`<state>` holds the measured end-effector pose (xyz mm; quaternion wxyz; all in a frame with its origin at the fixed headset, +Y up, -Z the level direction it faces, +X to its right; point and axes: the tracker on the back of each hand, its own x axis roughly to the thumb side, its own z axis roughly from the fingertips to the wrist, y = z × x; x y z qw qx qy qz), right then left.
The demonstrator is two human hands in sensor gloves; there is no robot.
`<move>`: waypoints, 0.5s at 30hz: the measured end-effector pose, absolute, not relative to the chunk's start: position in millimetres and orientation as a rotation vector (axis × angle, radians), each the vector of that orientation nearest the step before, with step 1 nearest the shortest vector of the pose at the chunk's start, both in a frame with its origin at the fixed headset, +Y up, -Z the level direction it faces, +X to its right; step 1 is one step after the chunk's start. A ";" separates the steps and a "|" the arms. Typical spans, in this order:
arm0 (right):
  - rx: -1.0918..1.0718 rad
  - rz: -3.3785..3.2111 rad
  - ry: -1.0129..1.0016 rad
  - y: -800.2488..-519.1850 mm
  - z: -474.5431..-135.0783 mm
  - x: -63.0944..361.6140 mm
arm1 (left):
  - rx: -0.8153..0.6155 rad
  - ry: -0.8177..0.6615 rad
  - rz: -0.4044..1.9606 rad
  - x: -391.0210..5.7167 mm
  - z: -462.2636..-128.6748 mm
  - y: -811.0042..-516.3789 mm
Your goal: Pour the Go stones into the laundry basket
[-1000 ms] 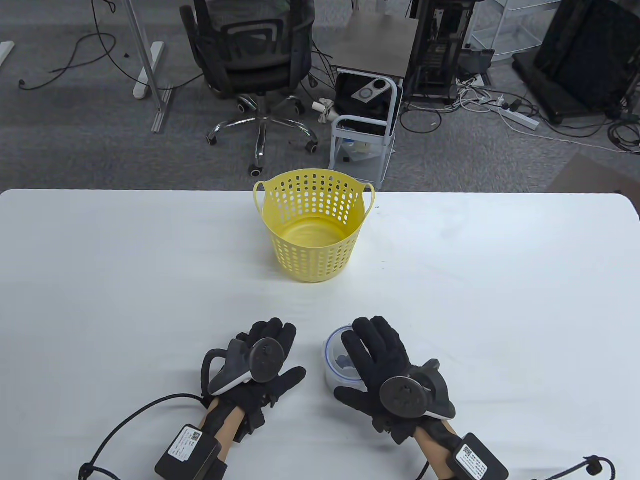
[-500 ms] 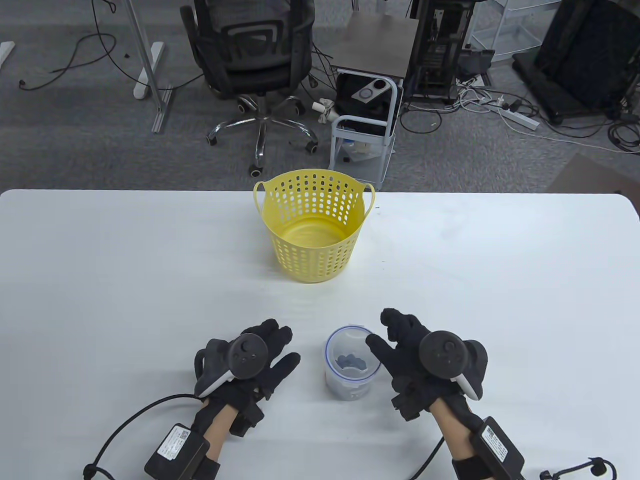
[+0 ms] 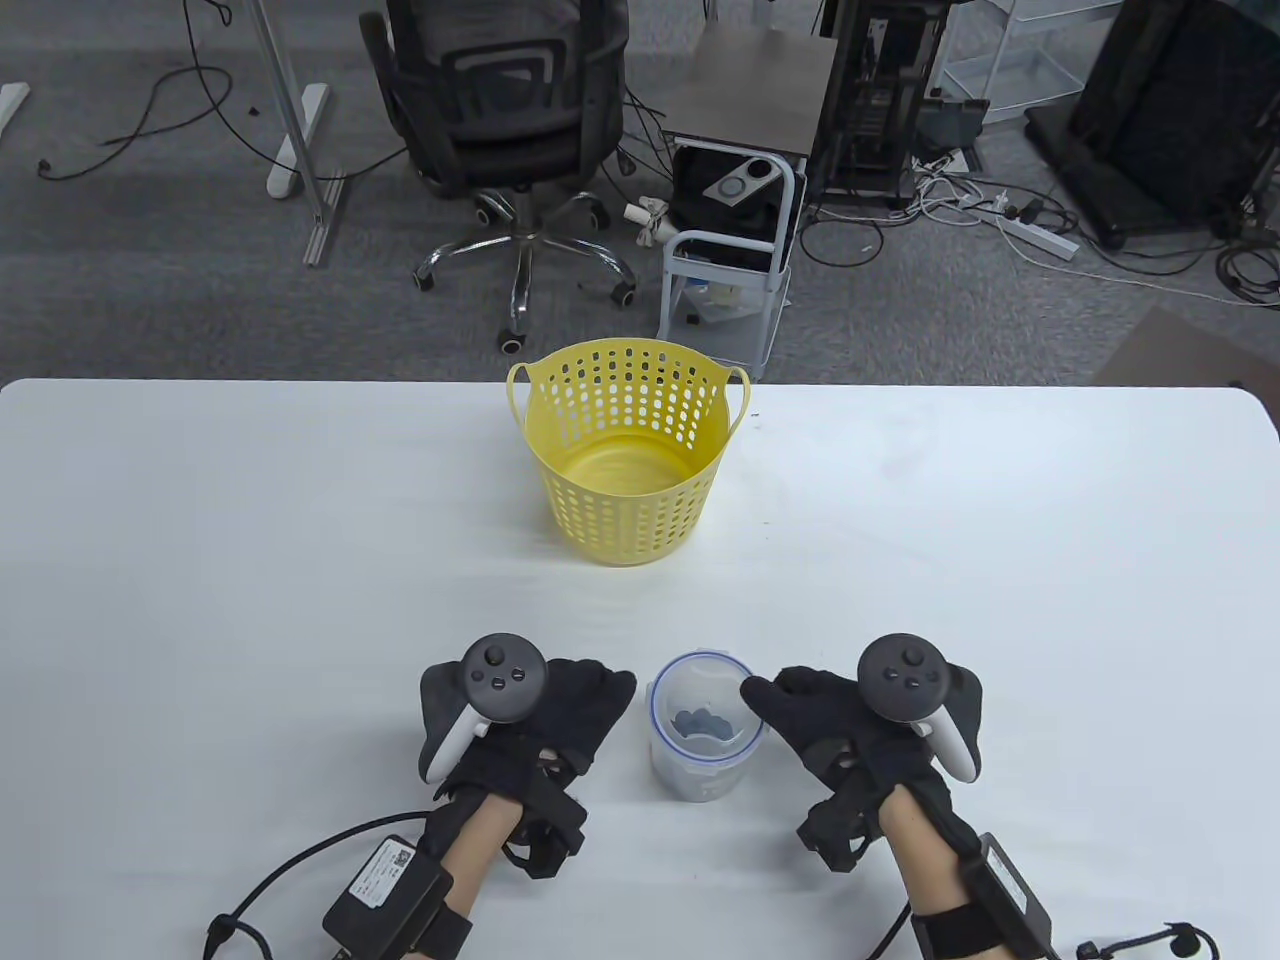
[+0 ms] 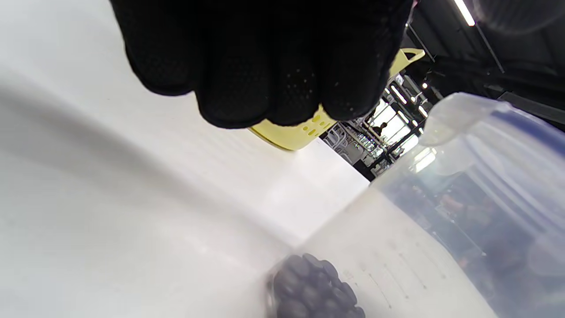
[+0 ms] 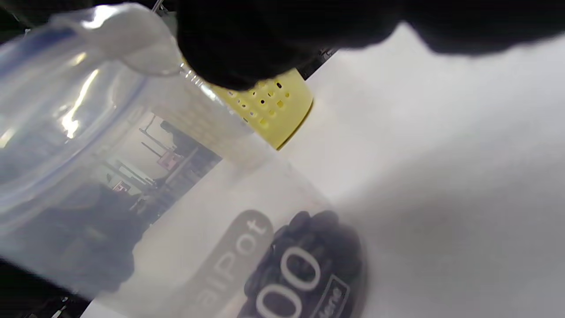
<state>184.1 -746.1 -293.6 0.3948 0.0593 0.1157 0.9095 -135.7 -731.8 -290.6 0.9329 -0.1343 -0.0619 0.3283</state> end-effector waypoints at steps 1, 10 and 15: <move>0.157 2.313 0.293 -746.1 -293.2 183.0 | -0.287 -0.116 0.666 -132.0 -291.7 -729.8; 0.136 2.250 0.310 -752.9 -291.2 177.9 | -0.286 -0.119 0.647 -106.4 -289.4 -734.4; 0.117 2.198 0.328 -753.7 -293.4 177.4 | -0.232 -0.091 0.673 -104.8 -281.1 -741.3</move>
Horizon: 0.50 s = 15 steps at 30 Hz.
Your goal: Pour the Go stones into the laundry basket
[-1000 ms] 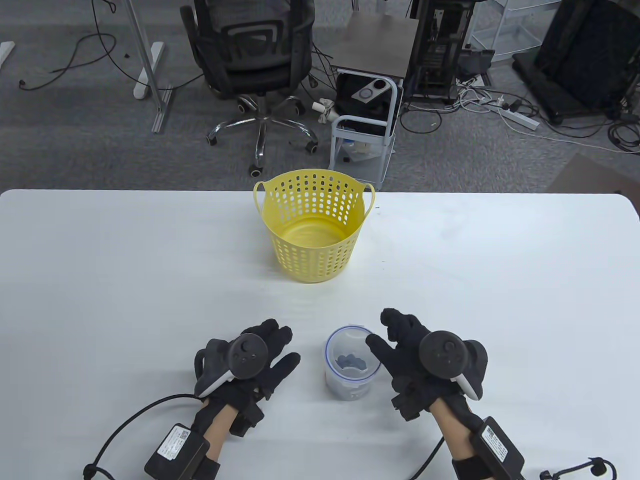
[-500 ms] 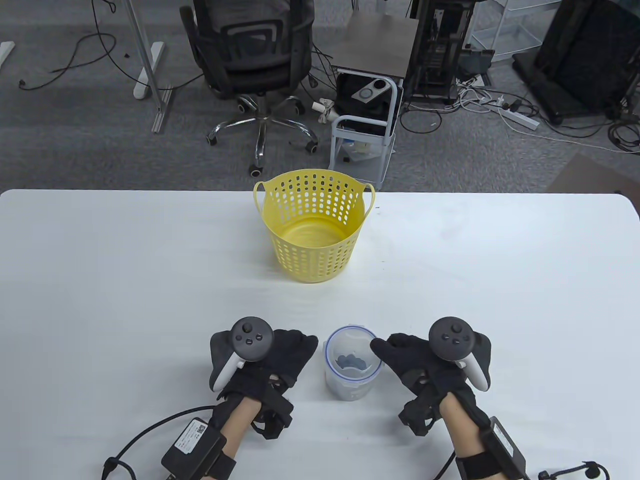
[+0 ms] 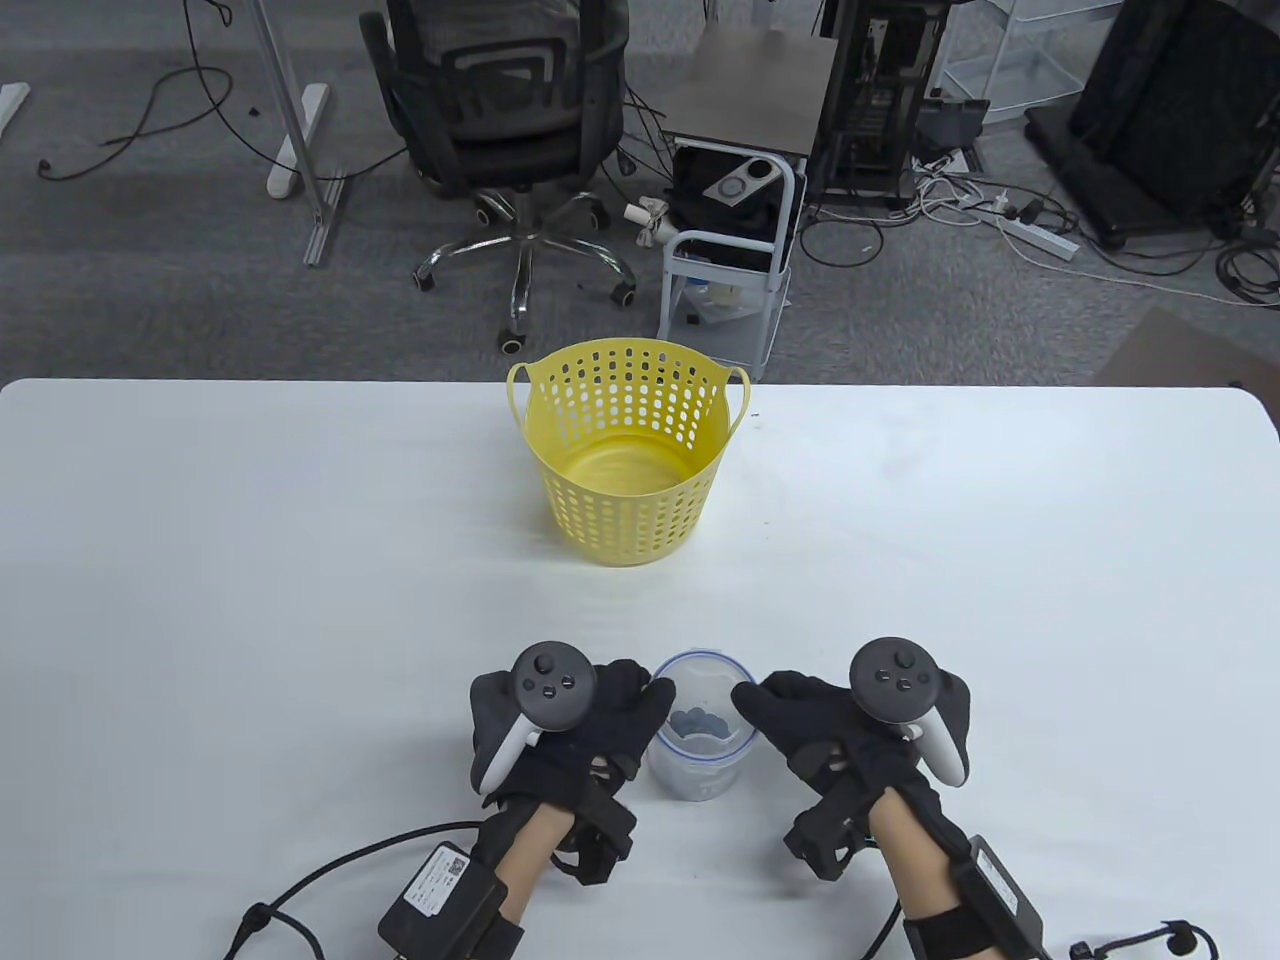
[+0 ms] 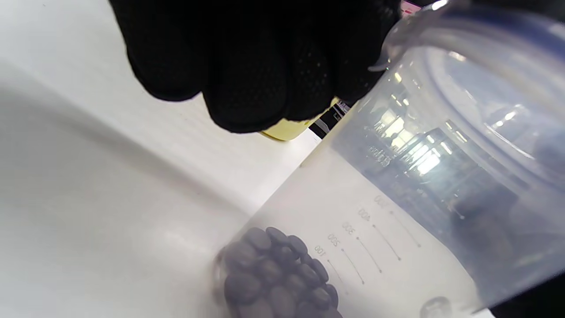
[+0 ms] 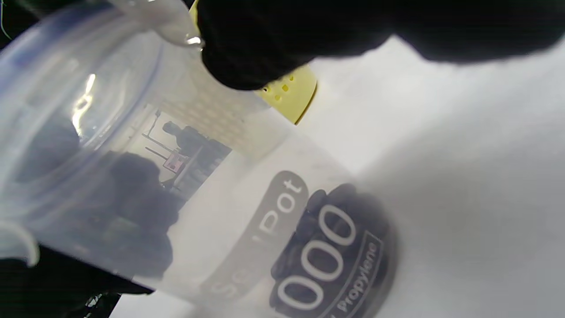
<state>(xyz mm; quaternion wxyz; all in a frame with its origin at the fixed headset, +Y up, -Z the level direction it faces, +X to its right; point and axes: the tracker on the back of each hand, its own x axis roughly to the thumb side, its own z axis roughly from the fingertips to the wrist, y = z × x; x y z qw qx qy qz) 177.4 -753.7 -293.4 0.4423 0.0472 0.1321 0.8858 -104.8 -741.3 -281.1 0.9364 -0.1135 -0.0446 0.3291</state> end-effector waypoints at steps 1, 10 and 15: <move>0.117 2.188 0.336 -754.3 -293.8 177.7 | -0.226 -0.089 0.676 -105.0 -280.6 -742.7; 0.107 2.132 0.405 -758.1 -294.8 177.7 | -0.351 -0.117 0.825 -108.1 -288.6 -758.7; 0.066 2.001 0.348 -757.6 -296.3 178.5 | -0.267 -0.113 0.827 -111.0 -288.3 -753.6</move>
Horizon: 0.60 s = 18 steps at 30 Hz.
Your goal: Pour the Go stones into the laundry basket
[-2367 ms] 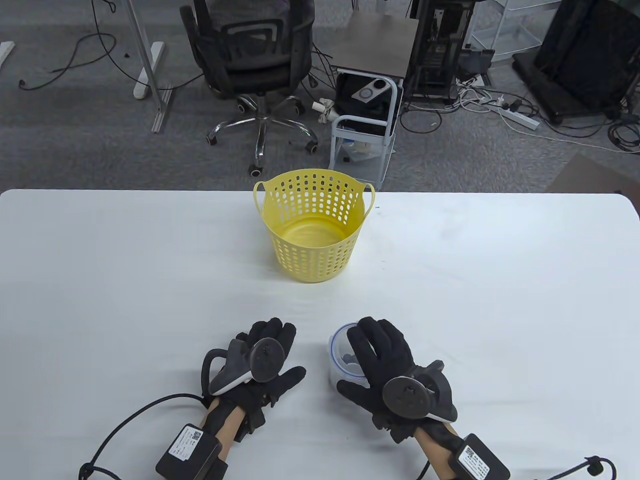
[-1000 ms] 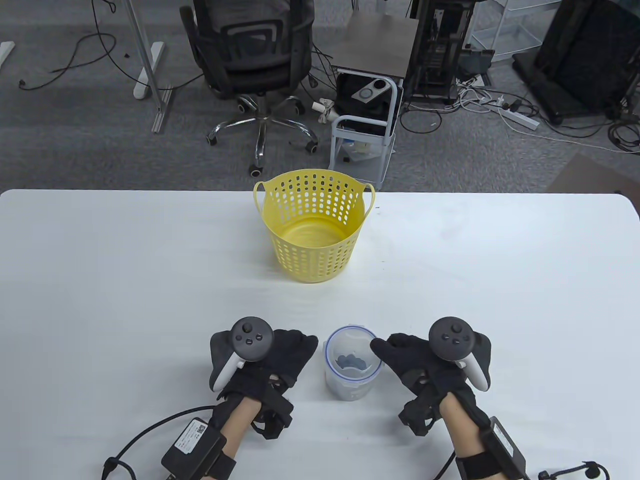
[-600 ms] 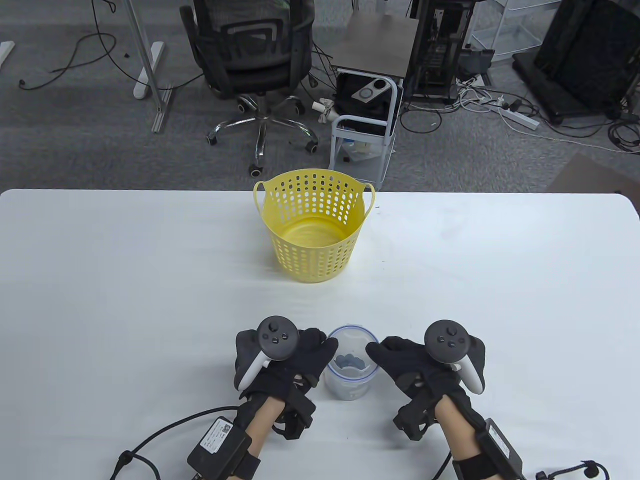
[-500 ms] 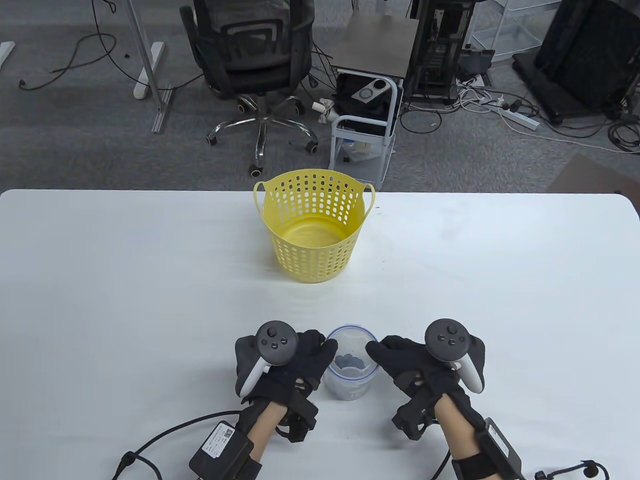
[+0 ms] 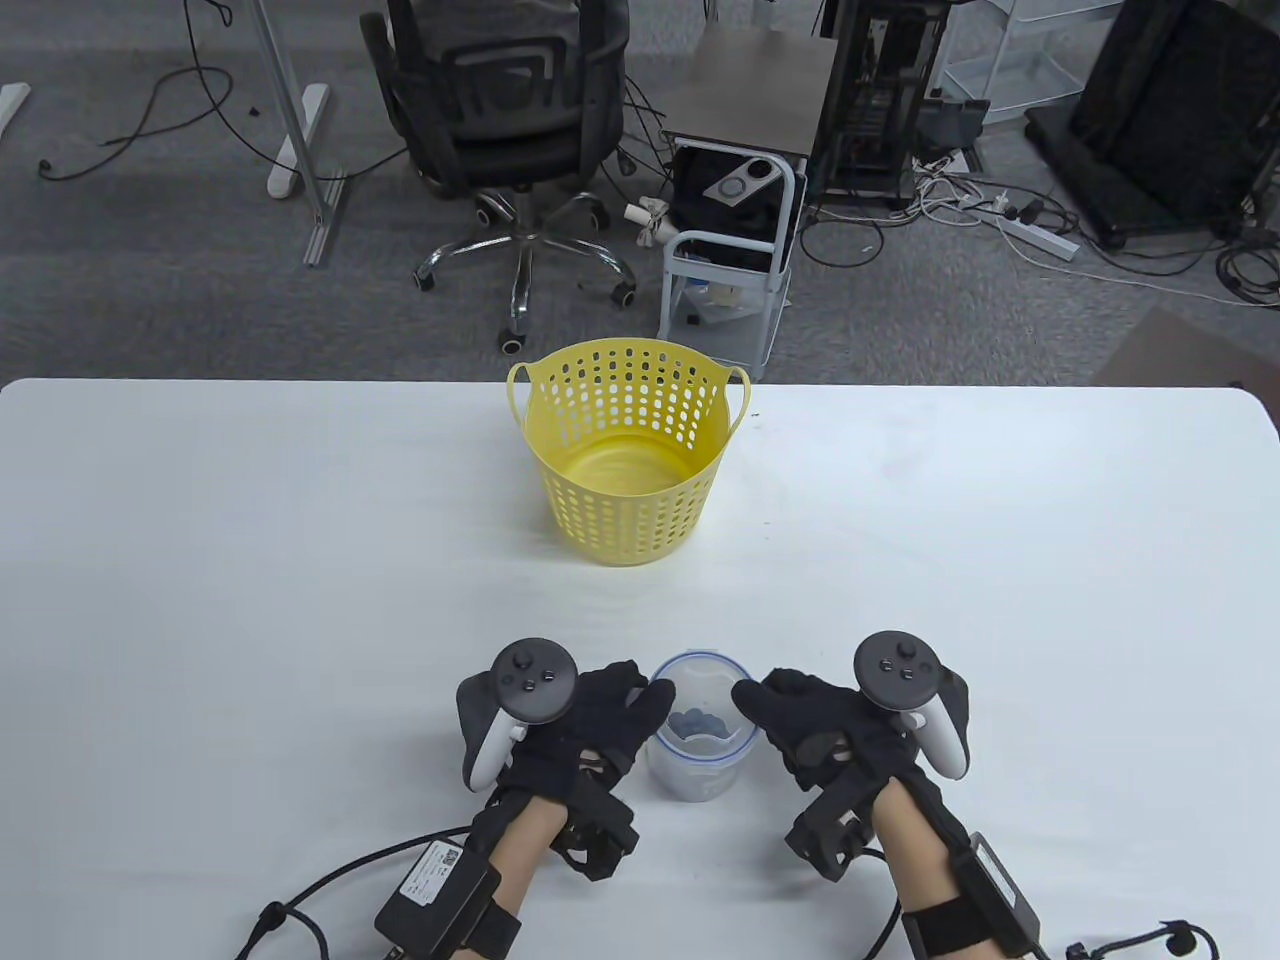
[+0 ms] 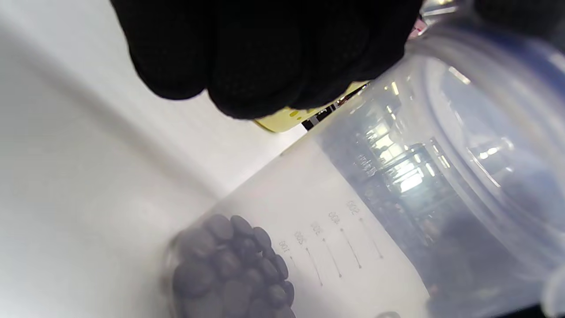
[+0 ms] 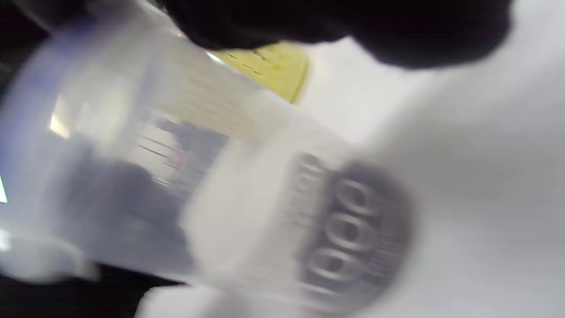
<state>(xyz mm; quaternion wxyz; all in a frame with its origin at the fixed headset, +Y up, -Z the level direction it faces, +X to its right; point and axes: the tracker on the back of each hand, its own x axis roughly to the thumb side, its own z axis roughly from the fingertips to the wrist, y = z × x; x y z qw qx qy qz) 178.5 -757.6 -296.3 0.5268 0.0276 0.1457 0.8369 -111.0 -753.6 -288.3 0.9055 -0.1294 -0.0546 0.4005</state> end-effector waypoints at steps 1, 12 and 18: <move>0.053 2.028 0.315 -754.7 -296.2 179.5 | -0.262 -0.109 0.832 -111.9 -288.1 -753.5; 0.061 2.097 0.211 -747.9 -292.6 182.9 | -0.242 -0.107 0.791 -112.1 -280.8 -748.1; 0.014 2.072 0.131 -742.8 -295.2 179.1 | -0.316 -0.186 0.753 -101.8 -272.9 -738.0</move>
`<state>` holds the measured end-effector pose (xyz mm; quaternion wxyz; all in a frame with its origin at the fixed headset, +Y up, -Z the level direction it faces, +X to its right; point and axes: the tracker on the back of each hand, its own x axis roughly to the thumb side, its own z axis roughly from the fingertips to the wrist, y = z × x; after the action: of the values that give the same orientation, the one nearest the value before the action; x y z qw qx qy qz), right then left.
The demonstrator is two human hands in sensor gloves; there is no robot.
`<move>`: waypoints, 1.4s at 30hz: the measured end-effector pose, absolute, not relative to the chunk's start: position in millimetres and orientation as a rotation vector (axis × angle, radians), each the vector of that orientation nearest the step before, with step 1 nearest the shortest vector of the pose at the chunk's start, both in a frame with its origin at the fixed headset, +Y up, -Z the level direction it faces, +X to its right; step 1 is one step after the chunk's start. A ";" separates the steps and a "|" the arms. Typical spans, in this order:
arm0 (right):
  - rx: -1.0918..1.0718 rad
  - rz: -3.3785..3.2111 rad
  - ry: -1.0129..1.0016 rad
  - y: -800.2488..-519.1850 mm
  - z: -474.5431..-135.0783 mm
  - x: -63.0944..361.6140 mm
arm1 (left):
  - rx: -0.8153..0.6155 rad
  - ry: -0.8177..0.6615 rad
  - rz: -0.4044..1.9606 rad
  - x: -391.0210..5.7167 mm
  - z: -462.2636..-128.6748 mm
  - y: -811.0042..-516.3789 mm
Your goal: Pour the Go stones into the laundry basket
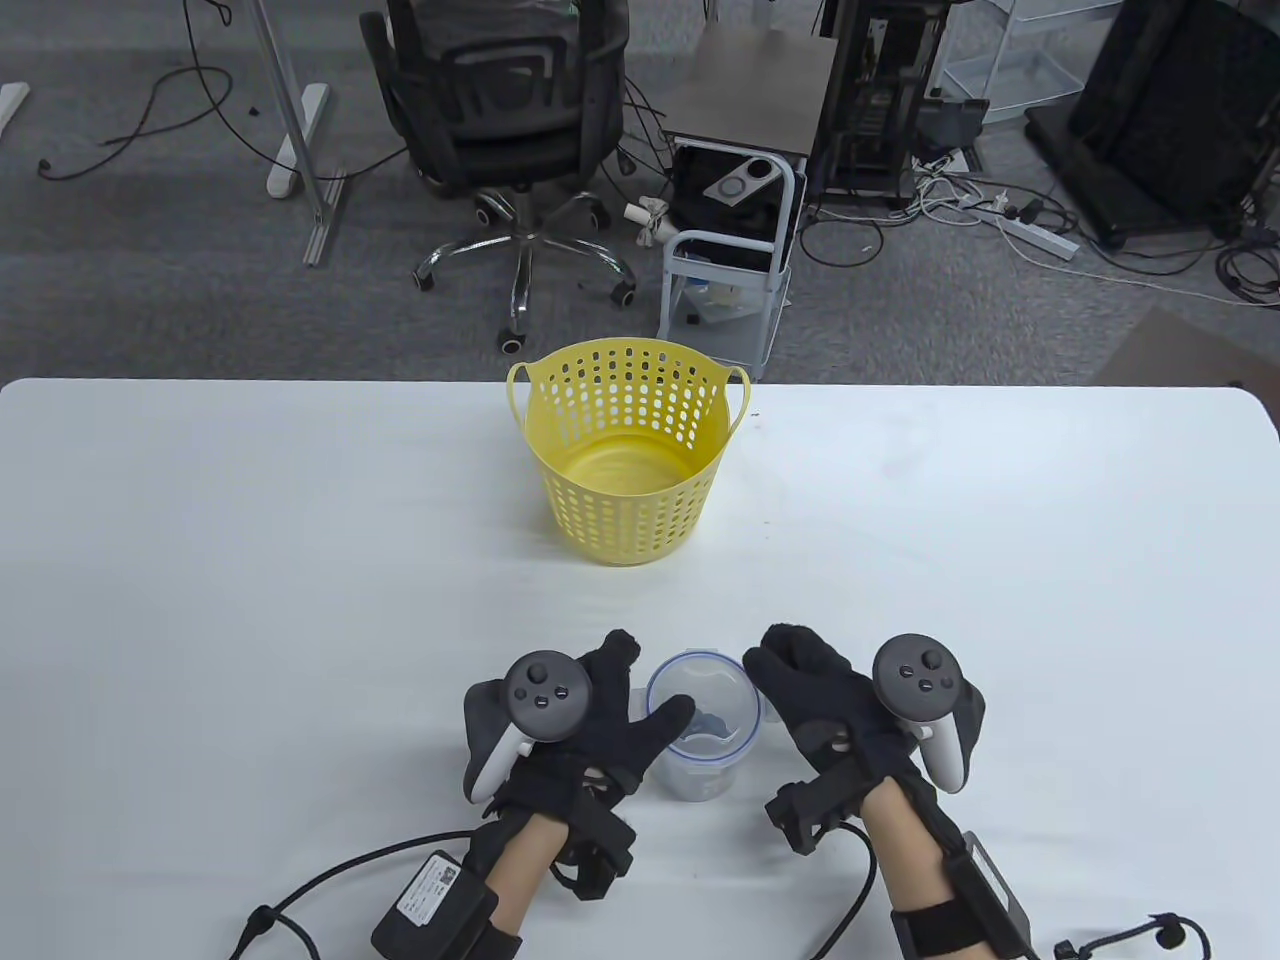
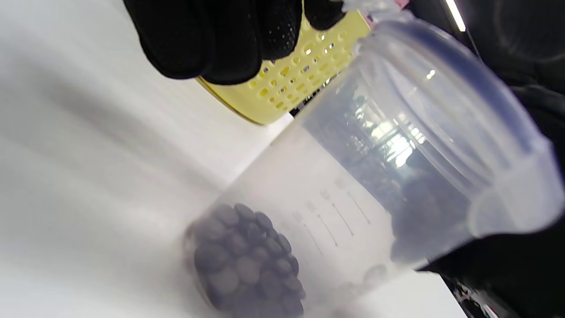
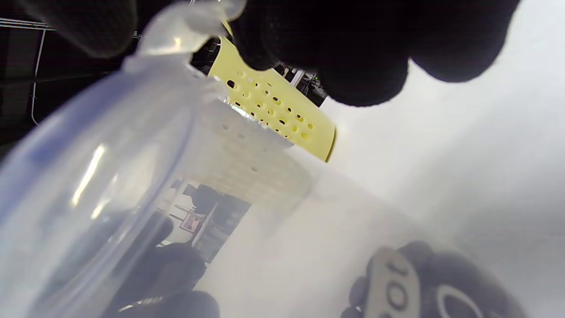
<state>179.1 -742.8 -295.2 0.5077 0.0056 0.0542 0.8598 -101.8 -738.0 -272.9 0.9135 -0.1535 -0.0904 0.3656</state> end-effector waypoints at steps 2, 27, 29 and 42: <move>0.015 2.081 0.154 -745.0 -295.7 176.2 | -0.348 -0.203 0.748 -97.7 -270.9 -737.5; 0.153 1.998 0.373 -751.3 -290.7 174.6 | -0.323 -0.108 0.759 -120.0 -281.2 -740.4; 0.189 2.014 0.416 -750.9 -288.7 171.0 | -0.274 -0.104 0.778 -123.6 -283.7 -742.4; 0.220 2.157 0.398 -747.8 -274.7 148.7 | 0.050 -0.038 0.747 -128.9 -288.9 -745.9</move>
<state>148.7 -747.8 -274.7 0.4516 0.0892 0.1611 0.8730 -128.9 -745.9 -288.9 0.9305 0.0242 -0.0186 0.3650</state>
